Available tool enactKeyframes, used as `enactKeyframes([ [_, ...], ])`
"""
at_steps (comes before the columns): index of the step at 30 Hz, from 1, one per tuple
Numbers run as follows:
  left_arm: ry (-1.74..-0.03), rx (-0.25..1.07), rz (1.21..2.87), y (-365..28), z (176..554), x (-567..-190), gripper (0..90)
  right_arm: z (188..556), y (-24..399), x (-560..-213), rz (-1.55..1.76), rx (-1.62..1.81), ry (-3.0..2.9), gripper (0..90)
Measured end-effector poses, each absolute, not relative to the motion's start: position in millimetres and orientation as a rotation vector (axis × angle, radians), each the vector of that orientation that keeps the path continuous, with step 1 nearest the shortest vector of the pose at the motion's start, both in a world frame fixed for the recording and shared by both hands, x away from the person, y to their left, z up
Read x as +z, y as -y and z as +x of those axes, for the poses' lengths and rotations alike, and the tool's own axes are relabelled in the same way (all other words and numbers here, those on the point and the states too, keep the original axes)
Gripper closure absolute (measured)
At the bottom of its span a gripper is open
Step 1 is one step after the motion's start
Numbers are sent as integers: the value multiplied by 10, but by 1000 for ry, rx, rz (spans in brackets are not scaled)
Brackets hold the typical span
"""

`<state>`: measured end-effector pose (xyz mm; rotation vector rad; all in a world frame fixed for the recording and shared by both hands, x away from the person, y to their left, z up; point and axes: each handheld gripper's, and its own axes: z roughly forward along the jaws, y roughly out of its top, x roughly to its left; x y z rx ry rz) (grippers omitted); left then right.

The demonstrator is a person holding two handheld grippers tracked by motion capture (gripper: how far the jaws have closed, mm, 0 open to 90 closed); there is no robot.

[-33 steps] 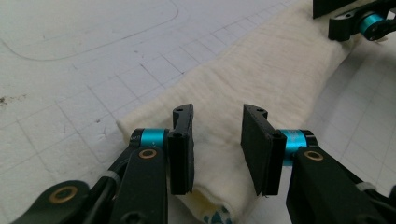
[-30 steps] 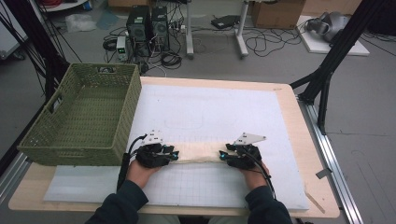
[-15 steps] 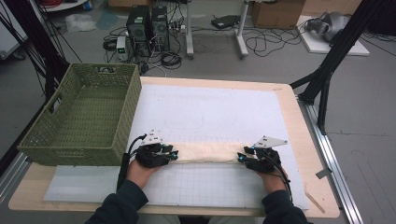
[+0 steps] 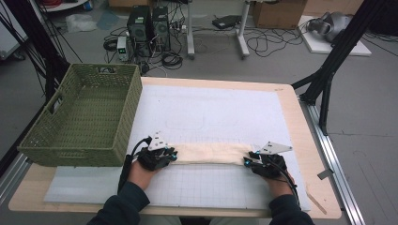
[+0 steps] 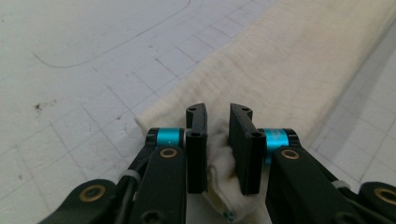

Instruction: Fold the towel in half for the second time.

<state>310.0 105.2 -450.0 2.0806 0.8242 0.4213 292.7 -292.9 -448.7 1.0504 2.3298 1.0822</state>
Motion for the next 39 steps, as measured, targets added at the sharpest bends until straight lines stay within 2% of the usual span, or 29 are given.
enactKeyframes([
  [10,-850,417,2057,-1085,3063,-4499,747,2916,2930,-4484,1041,1080,-2327,625],
  [14,-880,404,2001,-1166,3061,-4446,645,2899,2939,-4459,1019,1093,-2315,540],
  [19,-918,369,1824,-1375,3083,-4331,509,2862,3007,-4324,1000,1193,-2236,483],
  [23,-905,359,1746,-1456,3086,-4276,402,2819,3063,-4204,987,1255,-2160,443],
  [31,-924,399,1708,-1502,3081,-4229,199,2798,3195,-4128,1045,1272,-2055,340],
  [39,-904,391,1681,-1543,3083,-4221,185,2806,3262,-4124,1086,1238,-2016,251],
])
